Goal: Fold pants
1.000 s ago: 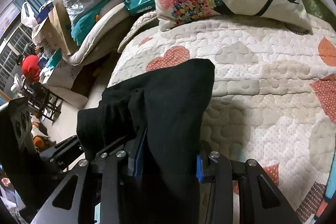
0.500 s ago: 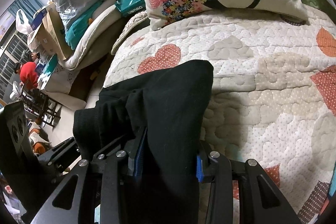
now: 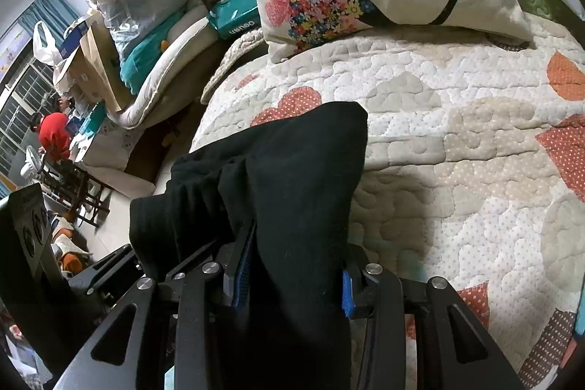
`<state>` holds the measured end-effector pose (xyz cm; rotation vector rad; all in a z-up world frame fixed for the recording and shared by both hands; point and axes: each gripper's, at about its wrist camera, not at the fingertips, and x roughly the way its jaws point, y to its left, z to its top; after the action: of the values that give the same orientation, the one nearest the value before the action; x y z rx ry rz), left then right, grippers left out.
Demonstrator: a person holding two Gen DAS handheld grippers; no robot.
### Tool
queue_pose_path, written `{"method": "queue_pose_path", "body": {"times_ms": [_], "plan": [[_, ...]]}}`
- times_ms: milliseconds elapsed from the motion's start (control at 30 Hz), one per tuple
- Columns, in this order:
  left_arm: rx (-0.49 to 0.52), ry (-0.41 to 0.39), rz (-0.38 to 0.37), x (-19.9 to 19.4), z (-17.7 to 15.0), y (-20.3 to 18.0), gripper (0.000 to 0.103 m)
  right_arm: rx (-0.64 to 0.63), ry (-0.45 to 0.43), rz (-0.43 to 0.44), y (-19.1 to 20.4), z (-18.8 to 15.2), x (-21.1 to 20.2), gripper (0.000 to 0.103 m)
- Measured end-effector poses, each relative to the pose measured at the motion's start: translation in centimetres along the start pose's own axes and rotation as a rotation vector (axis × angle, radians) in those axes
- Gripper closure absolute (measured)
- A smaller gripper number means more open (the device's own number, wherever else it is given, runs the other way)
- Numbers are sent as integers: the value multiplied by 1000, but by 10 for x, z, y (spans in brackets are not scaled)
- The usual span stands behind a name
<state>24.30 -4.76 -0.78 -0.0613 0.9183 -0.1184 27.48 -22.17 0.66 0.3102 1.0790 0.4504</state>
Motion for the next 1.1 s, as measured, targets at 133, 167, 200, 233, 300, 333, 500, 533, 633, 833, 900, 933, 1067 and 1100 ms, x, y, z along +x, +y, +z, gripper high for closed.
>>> {"method": "queue_pose_path", "body": {"times_ms": [133,167,200,233,300,333,500,533,633,833,900,933,1067,1100], "plan": [[23,-43,26,-12,2,-4,66,11,-16,17,2,0,-7,61],[29,-58,33,-17,2,-5,66,16,-24,27,3,0,-10,61],[35,-76,40,-23,2,-6,66,20,-30,33,4,0,-13,61],[40,-94,46,-28,3,-6,66,26,-40,45,6,0,-18,61],[53,-140,59,-43,4,-7,66,28,-69,71,13,1,-30,61],[58,-157,63,-49,5,-7,66,22,-83,80,16,1,-36,61],[84,-248,86,-80,5,-11,66,-12,-146,118,34,-1,-64,61],[88,-258,89,-84,5,-12,66,-16,-157,126,37,-1,-68,61],[103,-282,96,-93,4,-15,66,-12,-176,147,39,-3,-78,61],[110,-290,97,-98,3,-18,66,7,-190,166,37,-4,-84,61],[110,-282,98,-97,3,-19,66,7,-187,166,37,-5,-83,61],[107,-279,96,-97,2,-18,66,7,-186,165,37,-4,-83,61],[102,-268,91,-96,1,-17,66,10,-179,162,36,-6,-82,61],[102,-266,92,-96,1,-17,66,11,-177,162,36,-6,-82,61]]}}
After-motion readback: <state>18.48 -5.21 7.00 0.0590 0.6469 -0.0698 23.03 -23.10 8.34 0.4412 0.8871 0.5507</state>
